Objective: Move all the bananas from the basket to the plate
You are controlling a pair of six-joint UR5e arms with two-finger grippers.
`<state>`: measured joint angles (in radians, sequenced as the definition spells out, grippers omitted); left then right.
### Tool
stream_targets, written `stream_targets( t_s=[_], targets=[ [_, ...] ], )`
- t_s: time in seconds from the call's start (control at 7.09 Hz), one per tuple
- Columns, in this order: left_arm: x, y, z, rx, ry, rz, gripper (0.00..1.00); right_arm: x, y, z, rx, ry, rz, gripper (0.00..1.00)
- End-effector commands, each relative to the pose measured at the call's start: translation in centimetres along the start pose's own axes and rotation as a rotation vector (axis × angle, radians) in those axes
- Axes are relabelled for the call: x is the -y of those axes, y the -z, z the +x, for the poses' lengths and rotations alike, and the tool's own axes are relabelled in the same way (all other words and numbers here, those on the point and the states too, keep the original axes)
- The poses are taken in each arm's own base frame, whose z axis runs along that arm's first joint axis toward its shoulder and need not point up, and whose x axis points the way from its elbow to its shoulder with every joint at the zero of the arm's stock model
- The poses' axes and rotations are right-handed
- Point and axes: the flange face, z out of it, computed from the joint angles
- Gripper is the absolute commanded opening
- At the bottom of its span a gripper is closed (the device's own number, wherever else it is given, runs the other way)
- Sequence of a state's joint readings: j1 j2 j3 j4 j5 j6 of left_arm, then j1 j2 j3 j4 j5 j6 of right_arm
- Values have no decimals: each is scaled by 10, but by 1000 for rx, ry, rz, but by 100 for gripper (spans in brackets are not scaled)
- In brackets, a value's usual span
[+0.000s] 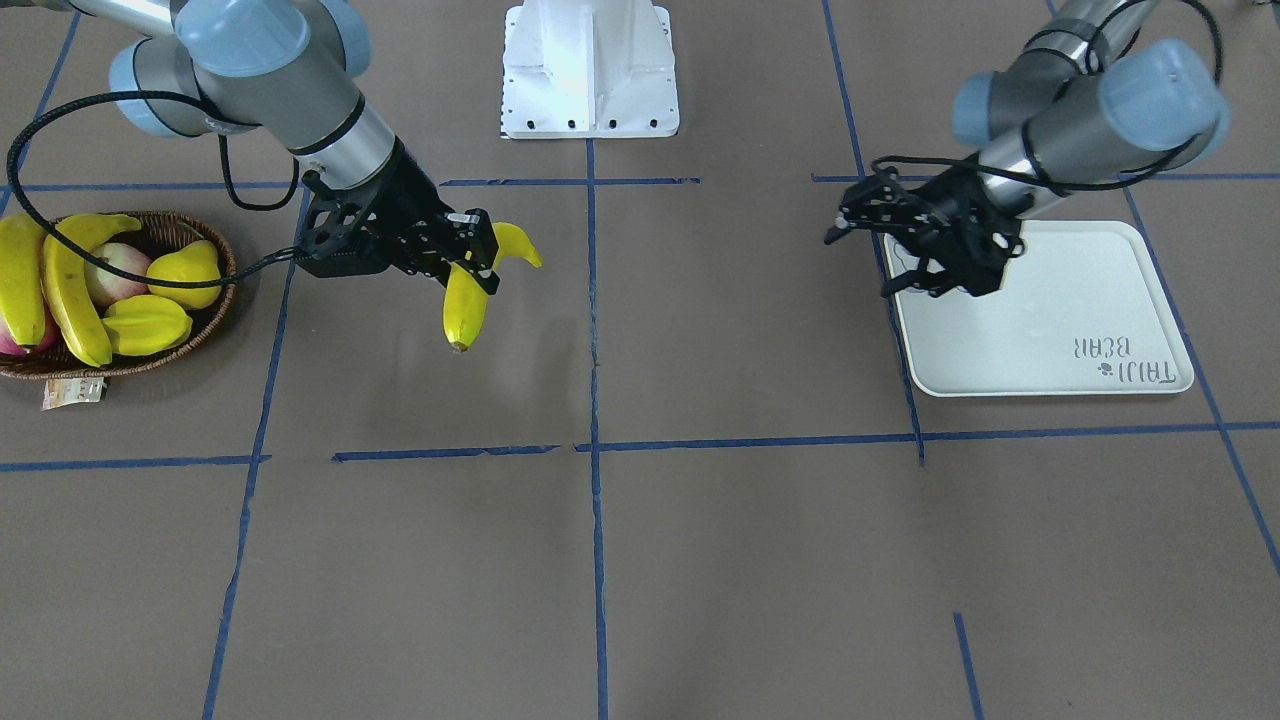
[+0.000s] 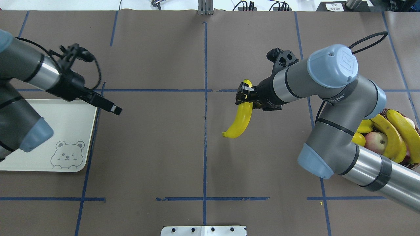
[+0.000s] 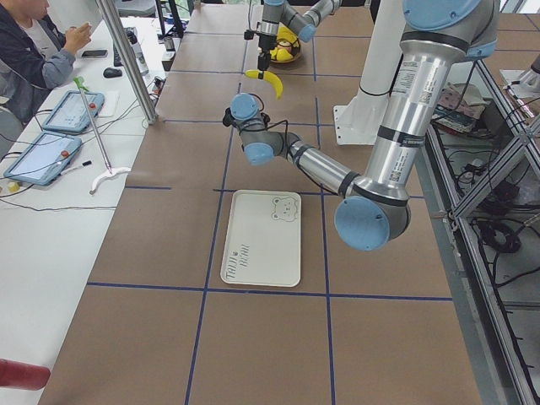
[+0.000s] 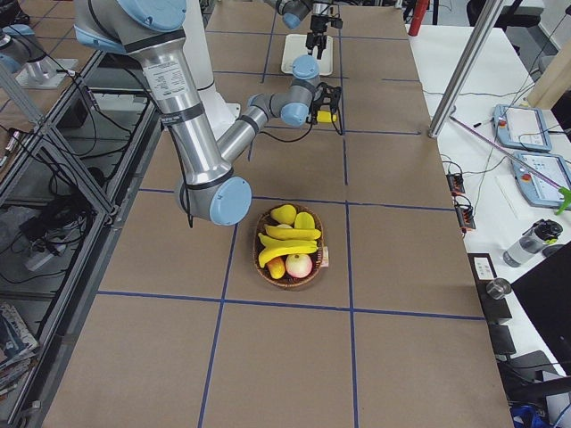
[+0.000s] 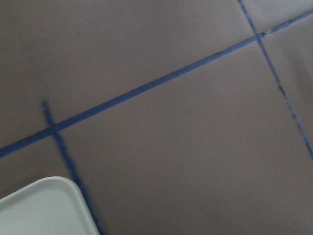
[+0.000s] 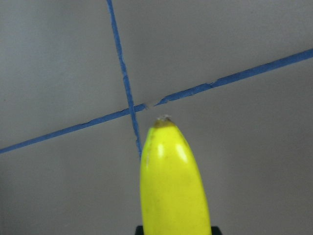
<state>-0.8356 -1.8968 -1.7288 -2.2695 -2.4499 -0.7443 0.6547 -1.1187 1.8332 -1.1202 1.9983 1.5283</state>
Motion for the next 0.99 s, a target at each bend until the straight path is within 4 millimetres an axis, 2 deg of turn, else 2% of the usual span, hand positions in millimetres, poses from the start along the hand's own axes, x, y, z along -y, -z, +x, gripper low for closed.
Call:
stream_targets(
  t_s=[0.0, 0.14, 0.28, 0.42, 0.56, 0.85],
  targets=[
    [10, -52, 86, -106, -154, 50, 99, -16, -3, -18, 56, 8, -3, 11],
    [-1, -65, 104, -157, -201, 57, 99, -23, -2, -32, 78, -23, -12, 11],
    [4, -69, 129, -199, -218, 79, 99, -29, -4, -38, 85, -24, -18, 12],
    [4, -84, 154, -211, -201, 104, 99, -36, -8, -41, 89, -19, -13, 14],
    [-4, -98, 167, -215, -207, 142, 99, -41, -8, -48, 98, -12, -18, 15],
    [-4, -98, 171, -227, -218, 161, 99, -51, -13, -50, 98, -5, -36, 16]
  ],
)
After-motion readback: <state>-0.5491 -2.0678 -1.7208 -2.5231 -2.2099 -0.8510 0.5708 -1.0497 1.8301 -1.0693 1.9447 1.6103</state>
